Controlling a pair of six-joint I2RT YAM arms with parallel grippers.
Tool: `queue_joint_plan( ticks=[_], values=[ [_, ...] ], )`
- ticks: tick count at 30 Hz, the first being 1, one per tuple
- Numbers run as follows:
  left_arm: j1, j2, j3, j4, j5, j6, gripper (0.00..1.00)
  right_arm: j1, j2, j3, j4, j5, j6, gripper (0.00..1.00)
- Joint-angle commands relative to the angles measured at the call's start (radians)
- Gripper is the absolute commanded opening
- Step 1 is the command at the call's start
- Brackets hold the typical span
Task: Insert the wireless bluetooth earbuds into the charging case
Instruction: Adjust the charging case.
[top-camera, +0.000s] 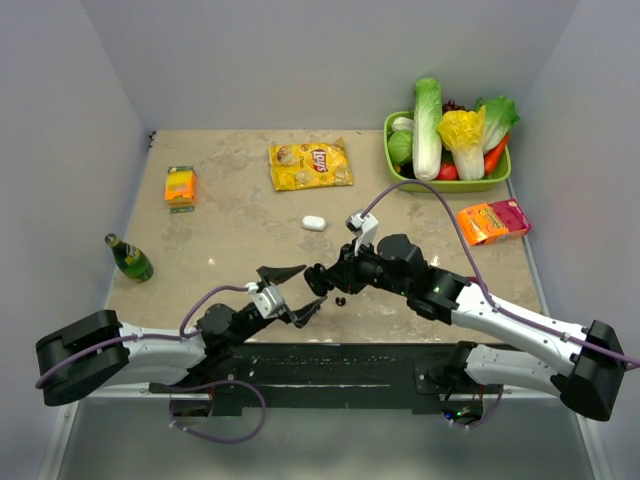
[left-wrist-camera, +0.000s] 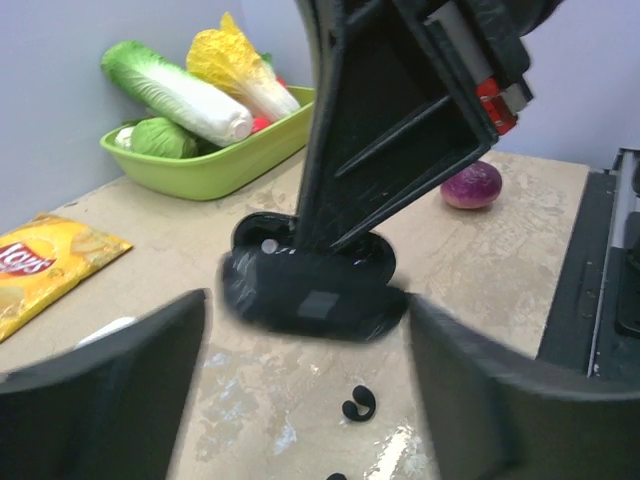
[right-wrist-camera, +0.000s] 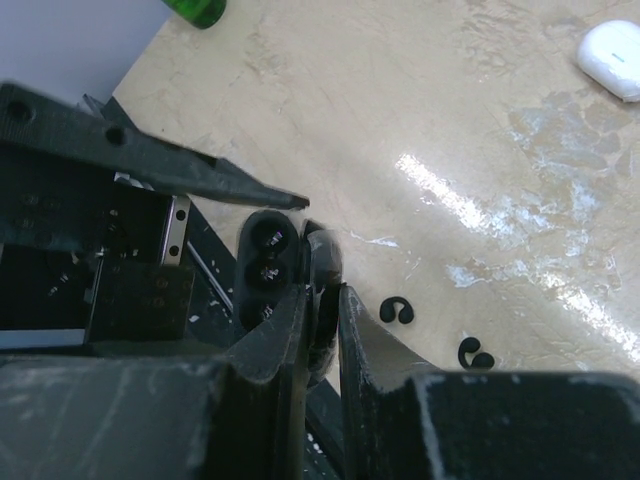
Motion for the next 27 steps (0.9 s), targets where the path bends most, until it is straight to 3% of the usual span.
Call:
queue_joint_plan(
  ticks=[1, 11, 14, 18, 22, 24, 27],
  values=[
    [0.003, -0.003, -0.028, 0.096, -0.090, -0.033, 1.00, -0.006, -0.009, 0.039, 0.002, 0.020, -0.058, 0.00],
    [0.003, -0.032, -0.022, 0.038, -0.182, -0.079, 1.00, -0.006, -0.055, 0.058, -0.019, 0.049, -0.072, 0.00],
    [0.005, -0.068, -0.019, -0.049, -0.228, -0.174, 1.00, -0.008, -0.089, 0.098, -0.056, 0.092, -0.115, 0.00],
    [0.005, -0.107, -0.002, -0.193, -0.333, -0.434, 1.00, -0.005, -0.107, 0.181, -0.133, 0.109, -0.218, 0.00],
    [0.006, -0.122, 0.032, -0.289, -0.203, -0.487, 1.00, 0.078, -0.075, 0.264, -0.237, 0.208, -0.386, 0.00],
    [0.006, -0.134, -0.002, -0.195, -0.074, -0.448, 1.00, 0.214, -0.055, 0.281, -0.271, 0.380, -0.446, 0.00],
    [0.008, -0.183, -0.044, -0.138, 0.027, -0.392, 0.99, 0.296, -0.024, 0.319, -0.361, 0.514, -0.557, 0.00]
  ],
)
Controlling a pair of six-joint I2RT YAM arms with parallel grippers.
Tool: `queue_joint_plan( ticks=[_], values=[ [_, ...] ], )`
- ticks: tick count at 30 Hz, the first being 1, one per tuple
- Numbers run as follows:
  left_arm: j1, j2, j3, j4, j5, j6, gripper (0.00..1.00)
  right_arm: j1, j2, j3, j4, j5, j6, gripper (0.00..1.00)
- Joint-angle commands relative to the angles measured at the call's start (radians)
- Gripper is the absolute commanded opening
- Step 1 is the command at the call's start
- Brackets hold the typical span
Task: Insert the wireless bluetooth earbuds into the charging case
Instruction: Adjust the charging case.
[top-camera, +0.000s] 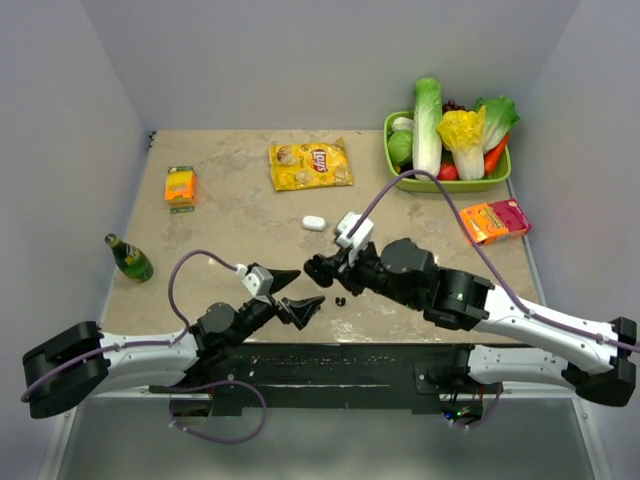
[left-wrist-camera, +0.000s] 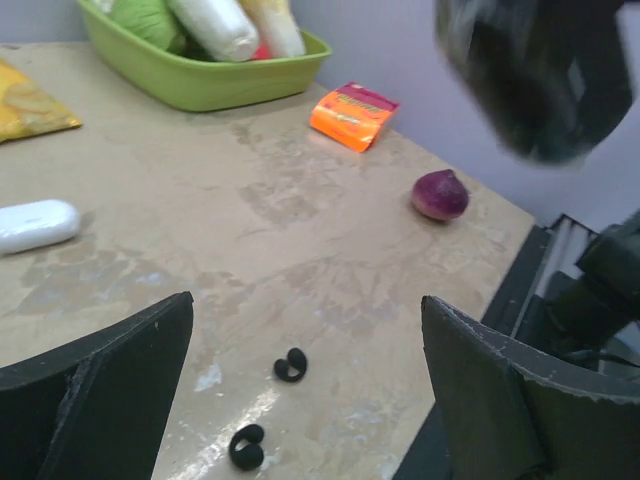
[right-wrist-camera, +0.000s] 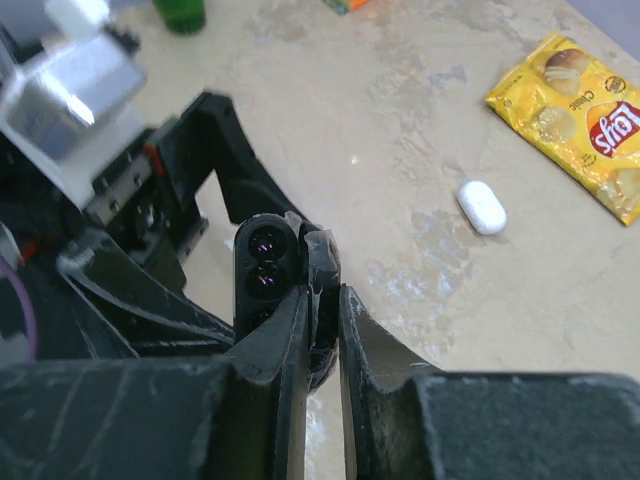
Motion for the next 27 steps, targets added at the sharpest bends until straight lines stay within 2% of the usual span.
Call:
queue_joint_plan(
  ticks=[1, 4, 5, 11, 16, 20, 27],
  values=[
    [0.012, -0.077, -0.043, 0.092, 0.196, 0.022, 0.98, 0.108, 0.033, 0.069, -0.169, 0.235, -0.210, 0.00],
    [0.050, -0.109, -0.020, 0.016, 0.326, 0.039, 0.95, 0.121, 0.016, 0.083, -0.225, 0.190, -0.243, 0.00],
    [0.064, -0.109, -0.002, -0.007, 0.415, 0.033, 0.94, 0.127, 0.002, 0.080, -0.228, 0.187, -0.247, 0.00],
    [0.082, -0.037, 0.050, -0.035, 0.609, 0.039, 0.83, 0.141, -0.038, 0.060, -0.223, 0.103, -0.267, 0.00],
    [0.090, 0.000, 0.090, -0.032, 0.707, 0.050, 0.70, 0.145, -0.027, 0.054, -0.226, -0.004, -0.269, 0.00],
    [0.105, -0.008, 0.125, -0.035, 0.756, 0.047, 0.69, 0.150, -0.024, 0.057, -0.239, -0.092, -0.270, 0.00],
    [0.110, -0.002, 0.162, -0.051, 0.785, 0.047, 0.64, 0.153, -0.033, 0.040, -0.245, -0.129, -0.257, 0.00]
  ],
)
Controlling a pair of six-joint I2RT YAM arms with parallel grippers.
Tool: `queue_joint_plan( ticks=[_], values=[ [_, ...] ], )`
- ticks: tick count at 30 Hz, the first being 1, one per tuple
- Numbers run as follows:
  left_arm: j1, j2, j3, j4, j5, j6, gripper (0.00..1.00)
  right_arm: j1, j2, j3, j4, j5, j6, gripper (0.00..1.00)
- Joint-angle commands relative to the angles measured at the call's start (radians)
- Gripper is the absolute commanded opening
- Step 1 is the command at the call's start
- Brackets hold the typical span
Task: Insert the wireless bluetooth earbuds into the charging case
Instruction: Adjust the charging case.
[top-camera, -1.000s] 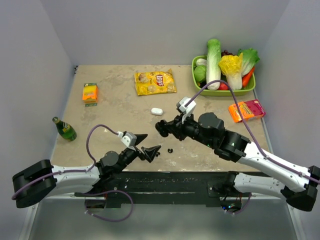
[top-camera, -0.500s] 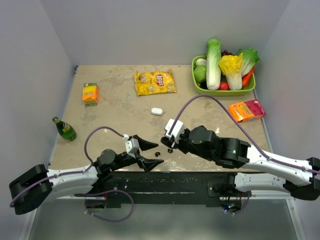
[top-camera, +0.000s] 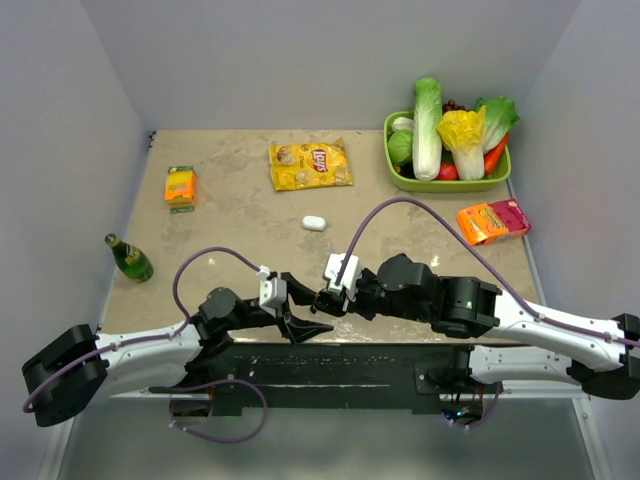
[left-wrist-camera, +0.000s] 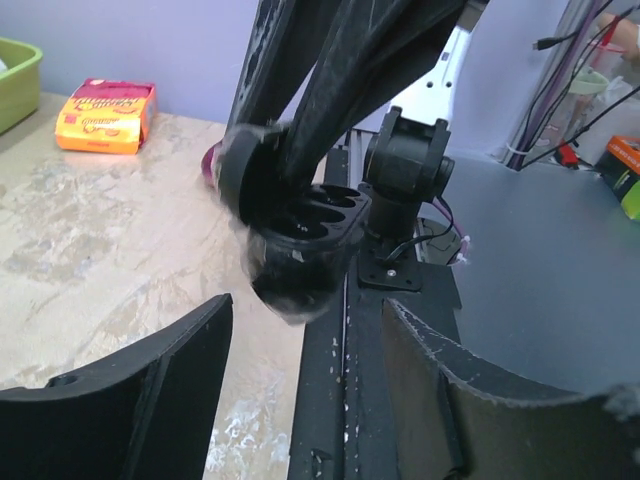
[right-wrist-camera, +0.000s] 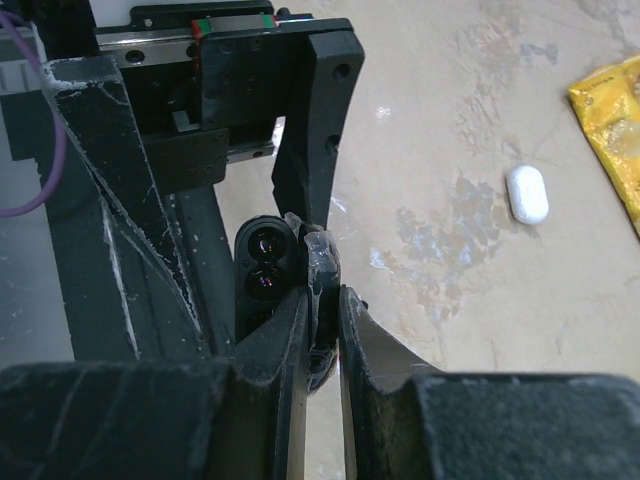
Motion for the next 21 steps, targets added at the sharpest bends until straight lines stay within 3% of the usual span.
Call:
queue_joint_plan(
  ticks=[1, 21],
  values=[
    [0.006, 0.010, 0.057, 0.019, 0.064, 0.011, 0.64, 0.006, -0.010, 0.011, -0.003, -0.053, -0.003, 0.00],
    [0.006, 0.015, 0.066, 0.140, 0.108, -0.063, 0.57, 0.009, 0.003, -0.002, 0.023, -0.036, 0.011, 0.00]
  ],
)
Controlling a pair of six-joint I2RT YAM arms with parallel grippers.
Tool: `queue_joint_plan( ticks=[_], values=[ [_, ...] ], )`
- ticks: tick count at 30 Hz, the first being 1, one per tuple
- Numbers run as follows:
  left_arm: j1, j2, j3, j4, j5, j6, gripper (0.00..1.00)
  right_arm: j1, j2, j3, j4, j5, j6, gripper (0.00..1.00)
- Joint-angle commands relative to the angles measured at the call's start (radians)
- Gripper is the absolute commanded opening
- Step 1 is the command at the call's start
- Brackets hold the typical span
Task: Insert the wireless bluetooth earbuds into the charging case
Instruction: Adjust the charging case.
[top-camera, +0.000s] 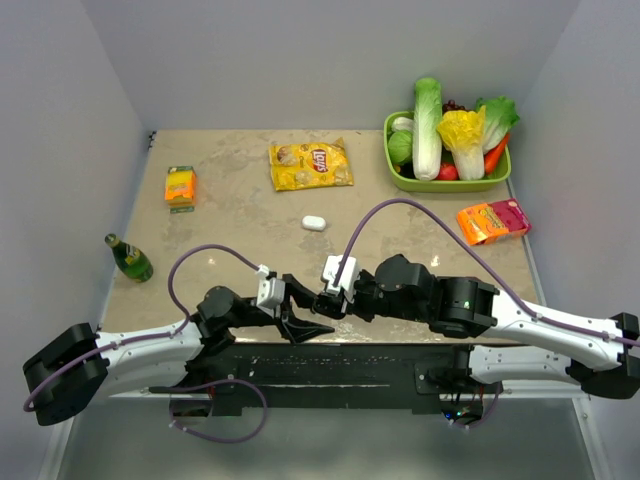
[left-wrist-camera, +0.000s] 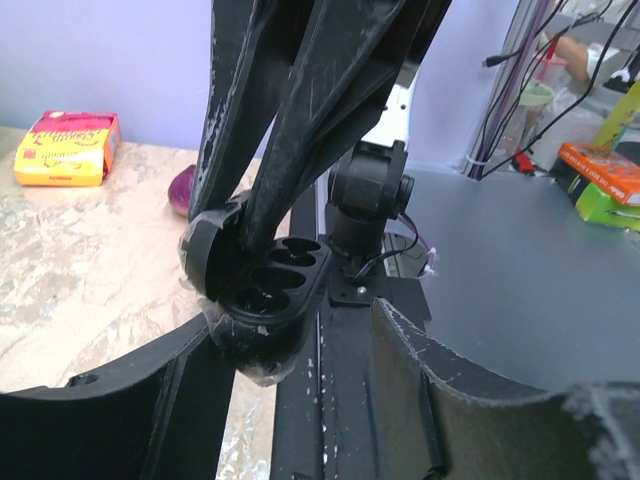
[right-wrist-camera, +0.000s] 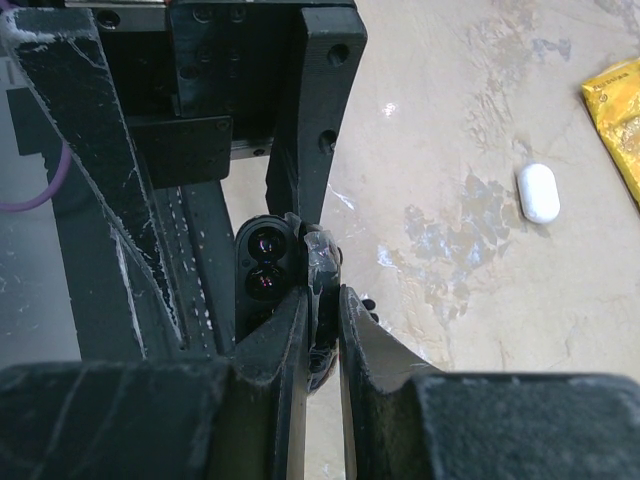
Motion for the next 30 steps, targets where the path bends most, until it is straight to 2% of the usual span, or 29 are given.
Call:
queue_joint_plan(
  ticks=[1, 9, 16, 30],
  values=[
    [0.006, 0.001, 0.033, 0.099, 0.025, -0.031, 0.57, 0.006, -0.003, 0.002, 0.025, -0.008, 0.006, 0.00],
    [0.006, 0.007, 0.028, 0.112, 0.016, -0.023, 0.48, 0.005, -0.003, -0.005, 0.036, -0.023, 0.029, 0.00],
    [0.006, 0.007, 0.014, 0.133, -0.003, -0.028, 0.51, 0.005, -0.017, -0.007, 0.040, -0.037, 0.034, 0.00],
    [0.006, 0.009, 0.000, 0.158, -0.007, -0.028, 0.34, 0.005, -0.028, -0.013, 0.043, -0.060, 0.045, 0.00]
  ],
)
